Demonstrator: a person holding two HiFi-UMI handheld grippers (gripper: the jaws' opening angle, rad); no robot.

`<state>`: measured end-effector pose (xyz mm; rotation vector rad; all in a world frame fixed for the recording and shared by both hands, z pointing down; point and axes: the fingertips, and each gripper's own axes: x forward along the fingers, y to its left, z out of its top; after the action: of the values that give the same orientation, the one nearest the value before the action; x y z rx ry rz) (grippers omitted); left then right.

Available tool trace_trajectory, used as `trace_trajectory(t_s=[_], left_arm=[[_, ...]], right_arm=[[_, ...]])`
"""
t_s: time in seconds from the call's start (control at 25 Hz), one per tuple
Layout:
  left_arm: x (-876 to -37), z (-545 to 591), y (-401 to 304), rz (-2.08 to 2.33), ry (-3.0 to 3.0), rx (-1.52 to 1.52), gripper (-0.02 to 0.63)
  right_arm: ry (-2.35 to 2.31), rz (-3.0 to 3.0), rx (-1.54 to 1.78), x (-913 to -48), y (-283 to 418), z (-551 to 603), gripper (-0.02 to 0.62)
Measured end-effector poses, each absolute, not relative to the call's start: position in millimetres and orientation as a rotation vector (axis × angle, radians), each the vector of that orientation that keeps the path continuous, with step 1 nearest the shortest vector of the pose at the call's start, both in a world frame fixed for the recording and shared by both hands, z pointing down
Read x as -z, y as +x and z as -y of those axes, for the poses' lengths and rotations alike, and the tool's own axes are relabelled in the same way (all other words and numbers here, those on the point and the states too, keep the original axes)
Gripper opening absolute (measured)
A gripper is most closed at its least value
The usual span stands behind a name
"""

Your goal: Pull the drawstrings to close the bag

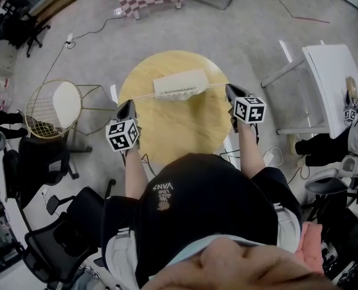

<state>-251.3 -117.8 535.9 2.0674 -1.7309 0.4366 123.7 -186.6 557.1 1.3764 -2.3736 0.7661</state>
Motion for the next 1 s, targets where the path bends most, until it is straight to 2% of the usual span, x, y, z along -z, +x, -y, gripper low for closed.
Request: trace_trajectory(t_s=[1.0], left_arm=[[-564, 111, -266, 1.692, 1.968, -0.415, 0.015]], right_arm=[[1.425, 2.314, -0.856, -577, 146, 188, 0.002]])
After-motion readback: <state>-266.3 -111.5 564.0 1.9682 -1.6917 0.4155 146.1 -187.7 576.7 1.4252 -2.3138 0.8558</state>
